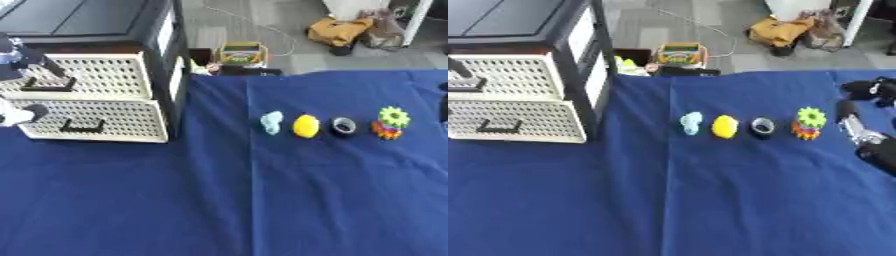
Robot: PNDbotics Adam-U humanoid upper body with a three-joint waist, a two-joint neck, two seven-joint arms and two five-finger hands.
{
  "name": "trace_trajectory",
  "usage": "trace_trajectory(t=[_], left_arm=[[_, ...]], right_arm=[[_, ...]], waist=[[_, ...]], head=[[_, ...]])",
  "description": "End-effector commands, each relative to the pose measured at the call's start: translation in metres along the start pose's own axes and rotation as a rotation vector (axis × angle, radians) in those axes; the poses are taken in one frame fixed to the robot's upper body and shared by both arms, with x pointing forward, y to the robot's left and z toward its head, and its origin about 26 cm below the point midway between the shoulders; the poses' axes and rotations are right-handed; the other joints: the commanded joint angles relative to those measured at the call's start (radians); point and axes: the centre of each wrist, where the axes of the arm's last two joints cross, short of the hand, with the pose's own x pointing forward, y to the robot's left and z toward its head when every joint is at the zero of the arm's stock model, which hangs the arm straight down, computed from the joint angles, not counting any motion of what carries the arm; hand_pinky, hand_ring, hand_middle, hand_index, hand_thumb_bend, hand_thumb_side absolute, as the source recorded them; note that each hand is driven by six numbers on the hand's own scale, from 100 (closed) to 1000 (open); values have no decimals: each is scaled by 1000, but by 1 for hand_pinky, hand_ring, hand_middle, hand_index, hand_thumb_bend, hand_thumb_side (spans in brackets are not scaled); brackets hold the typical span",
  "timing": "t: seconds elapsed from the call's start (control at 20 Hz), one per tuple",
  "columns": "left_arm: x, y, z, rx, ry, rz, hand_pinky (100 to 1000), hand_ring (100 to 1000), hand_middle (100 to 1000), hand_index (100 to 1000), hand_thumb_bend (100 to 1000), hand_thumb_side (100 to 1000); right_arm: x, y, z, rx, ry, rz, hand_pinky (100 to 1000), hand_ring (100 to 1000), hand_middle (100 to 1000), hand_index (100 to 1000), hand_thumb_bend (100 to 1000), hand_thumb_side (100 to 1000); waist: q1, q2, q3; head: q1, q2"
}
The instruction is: Pick up objects from table and place into drawer.
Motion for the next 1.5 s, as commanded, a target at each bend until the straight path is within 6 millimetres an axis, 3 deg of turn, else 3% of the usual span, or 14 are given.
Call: trace_trajectory(t=[0.05,0.75,1.5], left_arm=[[-5,9,7,24,46,-21,100,100,100,901,239,380],[-9,1,6,35,109,9,100,100,100,898,223,362],[-11,-15,2,-35,111,-27,100,100,100,851,249,436]], right_arm=[[4,-9,-4,-20,-25,11,694,741,661,836,100,1000],[5,-8,-4,-15,-26,1,693,740,655,831,100,1000],[5,-7,-4,-28,-16,-13,693,740,649,829,100,1000]], waist=[[-1,-18,0],[-7,-9,2],[-13,-1,-1]], head=[[4,-12],[11,-14],[18,-13]])
